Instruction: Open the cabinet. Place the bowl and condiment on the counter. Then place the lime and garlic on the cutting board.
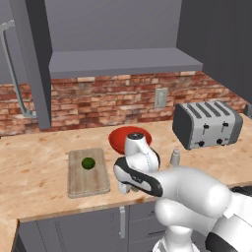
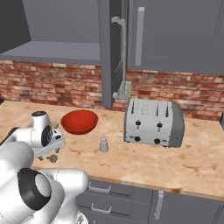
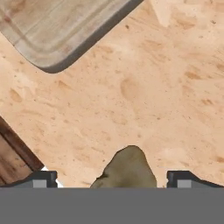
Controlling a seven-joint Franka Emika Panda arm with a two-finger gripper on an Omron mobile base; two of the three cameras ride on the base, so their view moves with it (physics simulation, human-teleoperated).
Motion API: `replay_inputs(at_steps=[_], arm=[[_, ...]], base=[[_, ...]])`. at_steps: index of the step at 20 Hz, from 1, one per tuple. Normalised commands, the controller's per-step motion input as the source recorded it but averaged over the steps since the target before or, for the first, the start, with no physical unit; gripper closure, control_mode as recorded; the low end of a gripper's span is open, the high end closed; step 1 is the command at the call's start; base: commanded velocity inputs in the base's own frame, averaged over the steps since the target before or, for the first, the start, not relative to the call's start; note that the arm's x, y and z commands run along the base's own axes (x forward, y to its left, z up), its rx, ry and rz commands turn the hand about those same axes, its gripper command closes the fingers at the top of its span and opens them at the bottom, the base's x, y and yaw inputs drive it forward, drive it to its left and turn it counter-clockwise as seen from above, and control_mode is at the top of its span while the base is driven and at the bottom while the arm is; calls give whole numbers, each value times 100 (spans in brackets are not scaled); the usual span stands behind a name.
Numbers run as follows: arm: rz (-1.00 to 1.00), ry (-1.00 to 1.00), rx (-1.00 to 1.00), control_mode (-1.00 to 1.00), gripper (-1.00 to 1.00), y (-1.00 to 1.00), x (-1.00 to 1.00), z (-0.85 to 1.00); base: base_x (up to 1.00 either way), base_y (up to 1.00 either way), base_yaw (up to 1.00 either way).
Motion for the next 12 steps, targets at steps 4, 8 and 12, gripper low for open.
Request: replay_inputs(at_steps=[4, 8, 12], arm=[[0, 1, -2, -100, -100, -22, -12, -11], [0, 3, 0, -100, -100, -9, -38, -25], [0, 6, 0, -100, -100, -4, -4, -31]], base=[[0, 0, 0], [0, 0, 0], [0, 0, 0]])
